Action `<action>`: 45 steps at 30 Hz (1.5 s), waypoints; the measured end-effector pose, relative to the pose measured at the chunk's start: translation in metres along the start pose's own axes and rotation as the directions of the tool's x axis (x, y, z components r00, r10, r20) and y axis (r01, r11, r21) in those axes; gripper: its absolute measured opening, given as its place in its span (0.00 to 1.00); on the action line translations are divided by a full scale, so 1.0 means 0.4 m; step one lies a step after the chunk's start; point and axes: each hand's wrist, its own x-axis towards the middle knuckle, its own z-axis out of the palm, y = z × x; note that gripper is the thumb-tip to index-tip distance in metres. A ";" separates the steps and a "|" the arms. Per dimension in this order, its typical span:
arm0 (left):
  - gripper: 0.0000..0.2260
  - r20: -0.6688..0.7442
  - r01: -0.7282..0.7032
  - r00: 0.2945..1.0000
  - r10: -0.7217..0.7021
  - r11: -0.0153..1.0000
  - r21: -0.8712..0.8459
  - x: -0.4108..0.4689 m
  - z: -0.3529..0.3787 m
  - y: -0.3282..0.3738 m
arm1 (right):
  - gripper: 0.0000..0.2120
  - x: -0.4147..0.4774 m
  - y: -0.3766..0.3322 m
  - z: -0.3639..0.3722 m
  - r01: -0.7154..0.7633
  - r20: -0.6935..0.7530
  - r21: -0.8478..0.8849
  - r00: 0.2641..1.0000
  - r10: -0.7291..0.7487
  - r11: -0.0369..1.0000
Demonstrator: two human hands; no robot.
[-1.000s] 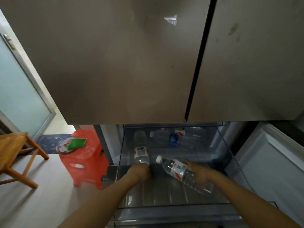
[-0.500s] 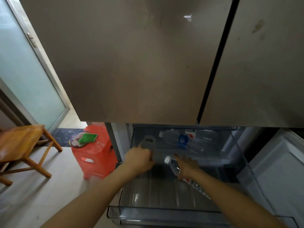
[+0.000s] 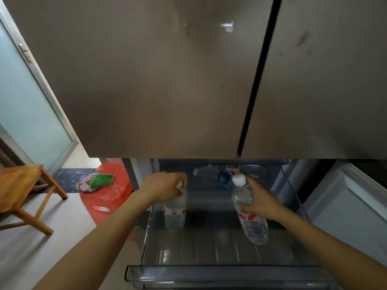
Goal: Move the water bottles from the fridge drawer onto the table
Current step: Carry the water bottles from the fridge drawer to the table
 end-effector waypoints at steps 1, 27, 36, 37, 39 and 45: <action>0.04 0.009 -0.001 1.000 0.001 1.000 -0.025 0.006 -0.002 0.000 | 0.44 -0.020 -0.003 -0.014 0.012 -0.038 0.095 0.999 -0.008 0.995; 0.15 -0.438 0.110 0.894 -0.096 0.994 0.008 -0.055 0.116 0.016 | 0.20 -0.071 -0.178 -0.049 -0.079 -0.186 -0.778 0.976 -0.109 0.623; 0.17 -0.487 0.001 0.870 0.084 0.985 0.171 -0.039 0.001 0.069 | 0.16 -0.136 -0.274 -0.143 -0.200 -0.438 -0.703 0.878 -0.194 0.682; 0.17 -0.475 -0.024 0.874 0.108 0.983 0.180 -0.041 -0.021 0.086 | 0.16 -0.143 -0.291 -0.161 -0.201 -0.449 -0.696 0.871 -0.199 0.689; 0.16 -0.473 -0.075 0.868 0.153 0.981 0.180 -0.031 -0.056 0.114 | 0.16 -0.159 -0.318 -0.193 -0.213 -0.477 -0.677 0.856 -0.200 0.705; 0.14 -0.536 -0.219 0.799 0.273 0.962 0.164 -0.023 -0.122 0.184 | 0.17 -0.261 -0.320 -0.252 -0.367 -0.659 -0.537 0.744 -0.106 0.759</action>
